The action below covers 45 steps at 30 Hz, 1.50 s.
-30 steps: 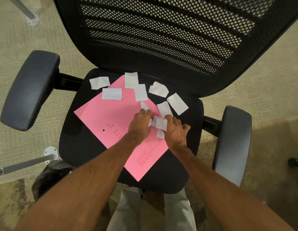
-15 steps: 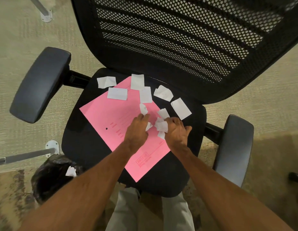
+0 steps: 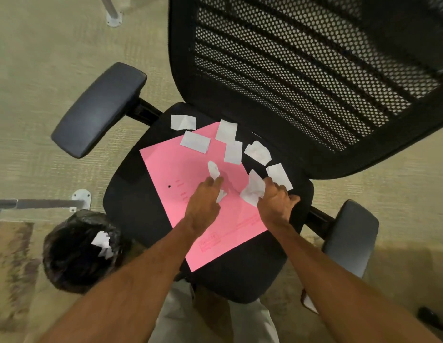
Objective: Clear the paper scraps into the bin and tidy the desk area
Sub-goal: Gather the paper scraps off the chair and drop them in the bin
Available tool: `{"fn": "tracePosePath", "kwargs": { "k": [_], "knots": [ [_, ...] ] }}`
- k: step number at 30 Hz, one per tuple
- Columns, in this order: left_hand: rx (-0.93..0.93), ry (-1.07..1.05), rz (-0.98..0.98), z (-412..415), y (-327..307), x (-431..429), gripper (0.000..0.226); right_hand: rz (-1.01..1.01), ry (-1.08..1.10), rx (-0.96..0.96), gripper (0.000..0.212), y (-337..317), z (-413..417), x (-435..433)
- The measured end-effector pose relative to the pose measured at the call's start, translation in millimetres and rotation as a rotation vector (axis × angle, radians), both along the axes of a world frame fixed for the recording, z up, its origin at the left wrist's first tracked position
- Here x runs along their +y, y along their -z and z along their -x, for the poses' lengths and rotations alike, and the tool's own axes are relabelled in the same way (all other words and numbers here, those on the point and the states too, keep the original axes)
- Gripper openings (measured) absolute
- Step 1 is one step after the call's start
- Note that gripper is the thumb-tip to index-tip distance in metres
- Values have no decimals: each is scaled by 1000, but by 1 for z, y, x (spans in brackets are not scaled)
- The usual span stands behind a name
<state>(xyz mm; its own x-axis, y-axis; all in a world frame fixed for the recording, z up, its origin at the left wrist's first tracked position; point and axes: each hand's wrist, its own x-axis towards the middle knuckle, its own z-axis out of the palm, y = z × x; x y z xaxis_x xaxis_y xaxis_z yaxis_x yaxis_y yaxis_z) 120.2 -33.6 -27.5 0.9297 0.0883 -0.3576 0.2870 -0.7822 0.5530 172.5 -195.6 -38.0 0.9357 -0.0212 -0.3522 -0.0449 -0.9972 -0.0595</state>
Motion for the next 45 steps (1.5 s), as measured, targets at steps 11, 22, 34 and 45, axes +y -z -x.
{"fn": "tracePosePath", "kwargs": {
  "k": [11, 22, 34, 45],
  "knots": [
    [-13, -167, -35, 28, -15, 16, 63, 19, -171, 41, 48, -26, -9, 20],
    [24, -403, -117, 91, -34, 55, 63, -40, -457, 69, 43, -47, 20, 87],
    [8, -614, -166, 193, -31, 139, 61, -177, -658, 91, 33, -53, 105, 214],
    [126, -863, -67, 291, 5, 232, 62, -236, -842, 147, 26, -24, 199, 355]
  ]
}}
